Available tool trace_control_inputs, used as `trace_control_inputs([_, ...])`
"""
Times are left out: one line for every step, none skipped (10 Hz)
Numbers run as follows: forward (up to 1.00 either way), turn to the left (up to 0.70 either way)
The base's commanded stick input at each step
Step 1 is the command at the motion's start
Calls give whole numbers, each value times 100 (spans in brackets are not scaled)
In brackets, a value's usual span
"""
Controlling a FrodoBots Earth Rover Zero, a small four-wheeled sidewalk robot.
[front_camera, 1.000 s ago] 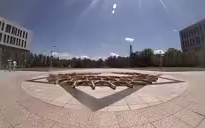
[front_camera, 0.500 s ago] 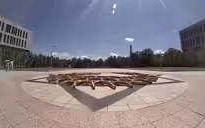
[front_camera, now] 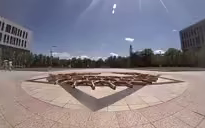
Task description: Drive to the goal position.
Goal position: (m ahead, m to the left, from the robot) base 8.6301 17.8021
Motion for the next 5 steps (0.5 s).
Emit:
trace_control_inputs([6,0])
trace_control_inputs([6,0])
trace_control_inputs([7,0])
trace_control_inputs([6,0])
trace_control_inputs([6,0])
